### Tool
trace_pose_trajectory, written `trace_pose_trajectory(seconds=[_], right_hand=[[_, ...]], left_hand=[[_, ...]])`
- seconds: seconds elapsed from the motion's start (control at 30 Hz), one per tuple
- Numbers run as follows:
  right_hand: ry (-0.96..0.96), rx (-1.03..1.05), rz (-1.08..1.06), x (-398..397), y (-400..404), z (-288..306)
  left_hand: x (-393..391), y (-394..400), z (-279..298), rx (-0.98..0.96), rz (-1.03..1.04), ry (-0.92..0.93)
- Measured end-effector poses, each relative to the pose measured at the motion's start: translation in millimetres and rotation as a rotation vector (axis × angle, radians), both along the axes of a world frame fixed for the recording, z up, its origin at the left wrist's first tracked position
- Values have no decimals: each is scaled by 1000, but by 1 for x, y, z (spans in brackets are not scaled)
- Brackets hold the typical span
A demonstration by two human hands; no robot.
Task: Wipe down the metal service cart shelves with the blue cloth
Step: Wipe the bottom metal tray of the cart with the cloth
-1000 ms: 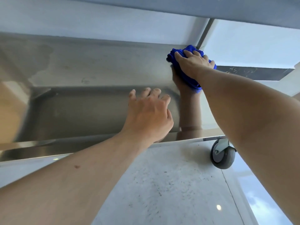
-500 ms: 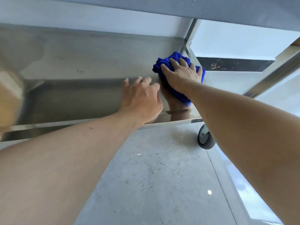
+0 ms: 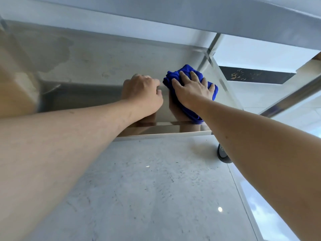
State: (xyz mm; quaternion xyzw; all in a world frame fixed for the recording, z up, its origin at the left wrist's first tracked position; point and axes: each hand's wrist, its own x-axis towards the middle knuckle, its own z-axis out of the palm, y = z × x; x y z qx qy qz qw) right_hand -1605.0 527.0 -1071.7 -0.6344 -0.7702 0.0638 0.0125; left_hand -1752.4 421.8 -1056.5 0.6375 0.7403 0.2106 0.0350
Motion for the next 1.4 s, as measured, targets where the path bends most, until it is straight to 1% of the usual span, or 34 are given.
trace_pose_trajectory(seconds=[0.07,0.23,0.3,0.4,0.5,0.63,0.73,0.87,0.93,1.03,1.13,1.23,1.4], right_hand=[[7,-2,-4,-14,9,0],[24,9,10,-55,34,1],[39,7,17,-72,45,2],[47,5,33,-100,53,2],[38,11,79,-126,49,0],[40,14,205,-166,38,0],[38,22,327,-205,24,-1],[37,-15,444,-245,15,0],[44,-5,469,-254,13,-1],[69,7,484,-254,15,-2],[103,24,476,-242,22,-2],[122,16,384,-214,38,0],[103,13,193,-137,73,3]], left_hand=[[-13,-5,-3,5,12,19],[-17,-22,-23,-14,-60,57],[-17,-23,-25,21,-52,70],[-20,-23,-21,86,-41,22],[-26,-27,-15,77,-11,-58],[-49,-36,-13,63,-53,23],[-51,-44,-11,46,-83,50],[-49,-42,-13,8,-48,50],[-53,-43,-13,13,-49,13],[-56,-42,-12,27,-37,-53],[-56,-40,-13,21,-58,-5],[-57,-39,-17,65,-77,25],[-59,-36,-24,90,-95,42]])
